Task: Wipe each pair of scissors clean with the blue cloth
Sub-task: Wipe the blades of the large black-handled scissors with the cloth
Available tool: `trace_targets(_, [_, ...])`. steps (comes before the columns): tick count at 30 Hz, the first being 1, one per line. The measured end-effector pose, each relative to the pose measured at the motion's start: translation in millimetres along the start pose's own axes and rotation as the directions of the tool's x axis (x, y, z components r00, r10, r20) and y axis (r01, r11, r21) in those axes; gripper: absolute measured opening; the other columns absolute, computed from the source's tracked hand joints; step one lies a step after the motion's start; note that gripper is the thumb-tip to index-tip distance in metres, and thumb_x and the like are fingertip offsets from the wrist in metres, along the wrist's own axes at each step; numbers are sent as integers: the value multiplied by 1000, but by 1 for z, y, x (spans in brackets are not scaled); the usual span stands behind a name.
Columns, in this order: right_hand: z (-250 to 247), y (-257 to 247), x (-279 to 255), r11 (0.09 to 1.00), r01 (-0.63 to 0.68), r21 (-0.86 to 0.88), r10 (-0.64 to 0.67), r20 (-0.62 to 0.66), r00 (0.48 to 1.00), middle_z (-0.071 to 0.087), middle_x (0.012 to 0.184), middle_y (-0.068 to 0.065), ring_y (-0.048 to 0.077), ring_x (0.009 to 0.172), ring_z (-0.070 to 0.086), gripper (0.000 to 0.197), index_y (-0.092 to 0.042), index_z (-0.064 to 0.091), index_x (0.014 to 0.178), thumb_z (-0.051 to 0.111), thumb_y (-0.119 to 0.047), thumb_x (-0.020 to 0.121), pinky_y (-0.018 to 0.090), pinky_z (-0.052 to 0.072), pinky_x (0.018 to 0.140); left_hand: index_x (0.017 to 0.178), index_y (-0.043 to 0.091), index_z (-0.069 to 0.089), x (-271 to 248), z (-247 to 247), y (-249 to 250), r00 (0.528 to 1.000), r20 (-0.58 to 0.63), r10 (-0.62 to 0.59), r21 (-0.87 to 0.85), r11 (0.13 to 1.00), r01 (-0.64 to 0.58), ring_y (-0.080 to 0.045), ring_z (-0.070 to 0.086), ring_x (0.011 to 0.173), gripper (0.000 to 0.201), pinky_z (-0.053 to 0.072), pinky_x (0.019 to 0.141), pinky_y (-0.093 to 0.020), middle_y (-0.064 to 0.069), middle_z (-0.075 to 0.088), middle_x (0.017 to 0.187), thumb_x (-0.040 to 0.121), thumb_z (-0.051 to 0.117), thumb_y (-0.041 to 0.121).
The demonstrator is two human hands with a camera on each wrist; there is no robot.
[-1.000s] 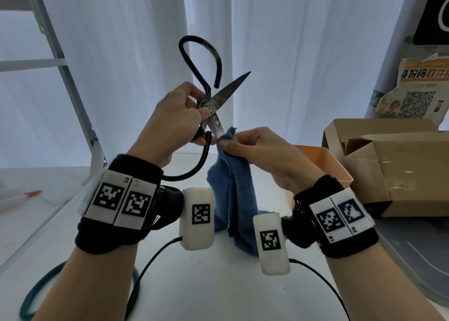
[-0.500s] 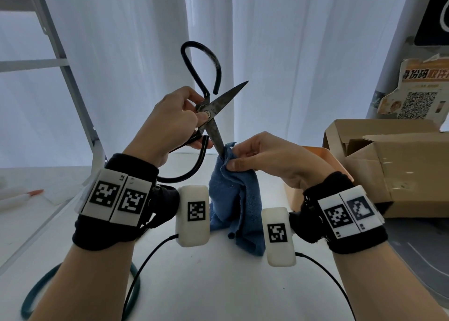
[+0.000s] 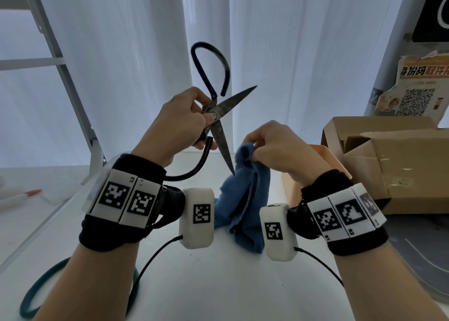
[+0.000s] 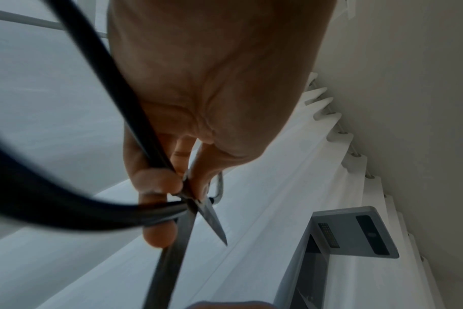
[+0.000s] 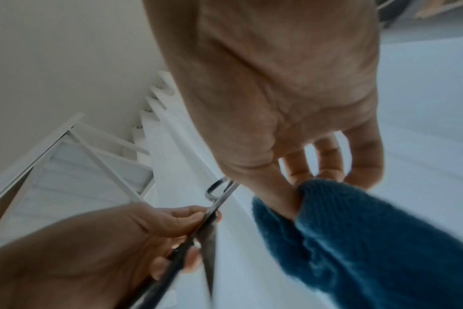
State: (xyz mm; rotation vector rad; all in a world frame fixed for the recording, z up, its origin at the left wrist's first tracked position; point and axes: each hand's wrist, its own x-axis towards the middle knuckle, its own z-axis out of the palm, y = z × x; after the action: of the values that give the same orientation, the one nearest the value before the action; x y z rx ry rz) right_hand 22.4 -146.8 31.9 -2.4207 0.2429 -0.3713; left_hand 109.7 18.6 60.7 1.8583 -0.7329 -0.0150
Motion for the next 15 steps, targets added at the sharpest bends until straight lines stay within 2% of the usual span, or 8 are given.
trace_targets(2, [-1,1,1,997,34,65,-27,-110,994,71,90,5,19,91,66,27,-16,77,95,57,1,87,20,52,67,111,13,58,0,-2,0,1000,11,-16,-17,1000,16,-29,74,62,15,48,47,-21,-6,56,87,99,54,6])
trace_targets(4, [-2,1,1,960,99,261,-69,-124,990,74,93,8,24,96,69,27,-17,77,91,57,1,87,35,60,81,111,12,58,0,-3,0,1000,14,-25,-34,999,26,-30,74,63,14,48,47,-22,-7,55,87,99,54,5])
trace_targets(5, [-3,0,0,933,125,336,-89,-120,989,75,94,9,26,98,69,28,-16,76,89,56,2,87,39,58,84,111,11,58,0,-3,0,999,16,-28,-38,999,29,-30,74,63,14,48,47,-22,-7,55,87,99,54,5])
trace_targets(8, [-5,-3,-3,907,143,397,-121,-80,989,75,99,5,23,97,66,28,-14,76,93,53,1,90,32,56,84,112,11,58,0,-5,-1,999,14,-38,-50,998,39,-28,75,63,15,48,47,-21,-8,56,89,99,54,5])
trace_targets(11, [-10,-4,-6,896,125,427,-153,31,988,76,105,-3,14,104,64,27,-15,78,101,52,-11,95,31,51,92,111,12,58,1,-7,-1,999,0,-54,-62,997,54,-28,75,64,14,49,47,-21,-9,55,93,99,54,5])
trace_targets(13, [-10,-5,-7,871,113,478,-147,35,989,76,108,-1,19,111,64,27,-11,78,104,52,-18,97,34,51,95,111,12,58,1,-9,-1,999,-6,-53,-65,997,53,-28,75,64,14,49,47,-21,-9,55,94,100,54,5])
trace_targets(15, [-8,-5,-6,851,101,515,-120,3,993,76,107,2,21,110,64,29,-7,77,102,52,-21,97,36,51,94,112,12,57,1,-11,-1,999,-6,-54,-68,996,53,-29,75,65,15,49,47,-21,-10,55,96,100,53,5])
